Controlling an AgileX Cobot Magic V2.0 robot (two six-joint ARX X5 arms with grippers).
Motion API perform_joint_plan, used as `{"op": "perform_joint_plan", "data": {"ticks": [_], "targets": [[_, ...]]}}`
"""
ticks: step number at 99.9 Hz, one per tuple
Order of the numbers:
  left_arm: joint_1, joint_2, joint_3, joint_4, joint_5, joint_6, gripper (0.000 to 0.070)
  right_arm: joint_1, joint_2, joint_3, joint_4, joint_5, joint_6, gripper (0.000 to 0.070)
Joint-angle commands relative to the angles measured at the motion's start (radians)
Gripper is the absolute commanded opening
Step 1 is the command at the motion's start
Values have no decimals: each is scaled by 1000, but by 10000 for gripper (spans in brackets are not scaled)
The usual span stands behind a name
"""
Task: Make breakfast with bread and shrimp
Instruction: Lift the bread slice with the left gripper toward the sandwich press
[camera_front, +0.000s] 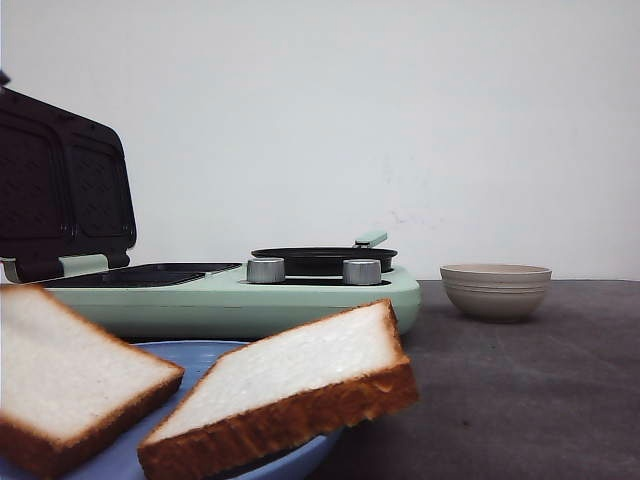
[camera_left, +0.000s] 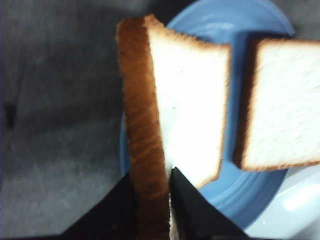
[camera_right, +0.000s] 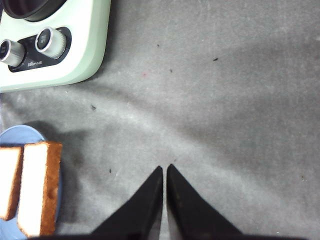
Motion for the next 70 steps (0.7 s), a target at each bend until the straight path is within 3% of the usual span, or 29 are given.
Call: {"op": "perform_joint_plan", "data": {"ticks": [1,47,70], "targets": [[-4,-6,14,20,-10,12,3,3,3,14,6,-2,-12,4],[-4,-130,14,211,-12,-6,3,3,3,15,6,-2,-12,4],[-4,-169,14,355,-72,-5,3,3,3,14,6,-2,-13,4]]}}
